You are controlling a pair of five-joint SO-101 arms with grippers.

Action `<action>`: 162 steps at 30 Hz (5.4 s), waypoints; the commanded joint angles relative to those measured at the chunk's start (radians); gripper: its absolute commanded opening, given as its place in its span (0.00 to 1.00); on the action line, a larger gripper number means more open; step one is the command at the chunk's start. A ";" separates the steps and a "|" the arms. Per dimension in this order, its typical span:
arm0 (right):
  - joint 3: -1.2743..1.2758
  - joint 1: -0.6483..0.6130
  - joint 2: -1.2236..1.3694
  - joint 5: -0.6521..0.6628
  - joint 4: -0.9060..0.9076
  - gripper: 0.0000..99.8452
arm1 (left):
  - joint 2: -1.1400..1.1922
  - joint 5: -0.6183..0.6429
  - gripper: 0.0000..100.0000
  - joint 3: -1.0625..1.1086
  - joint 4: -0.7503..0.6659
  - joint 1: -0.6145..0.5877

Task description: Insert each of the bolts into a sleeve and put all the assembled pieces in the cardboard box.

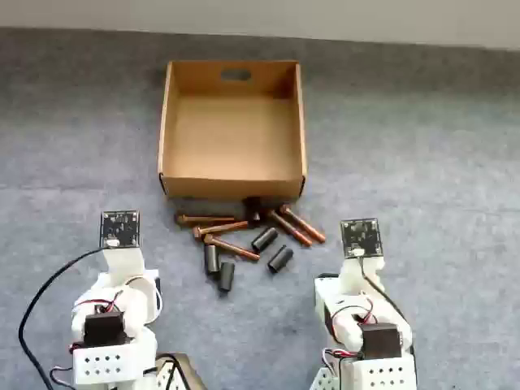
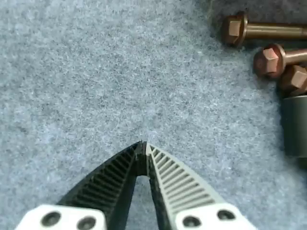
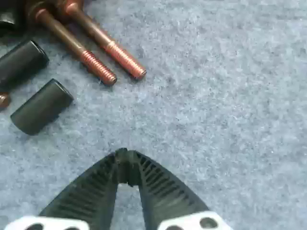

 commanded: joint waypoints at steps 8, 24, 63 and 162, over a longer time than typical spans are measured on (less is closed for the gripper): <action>0.139 0.008 -0.007 0.011 0.002 0.01 | 0.005 0.006 0.01 0.019 -0.011 0.012; 0.139 0.008 -0.007 0.011 0.002 0.01 | 0.005 0.006 0.01 0.019 -0.011 0.012; 0.139 0.008 -0.007 0.011 0.002 0.01 | 0.005 0.006 0.01 0.019 -0.011 0.012; -0.733 -0.420 1.460 -0.301 -0.395 0.17 | 0.005 0.006 0.02 0.019 -0.009 0.016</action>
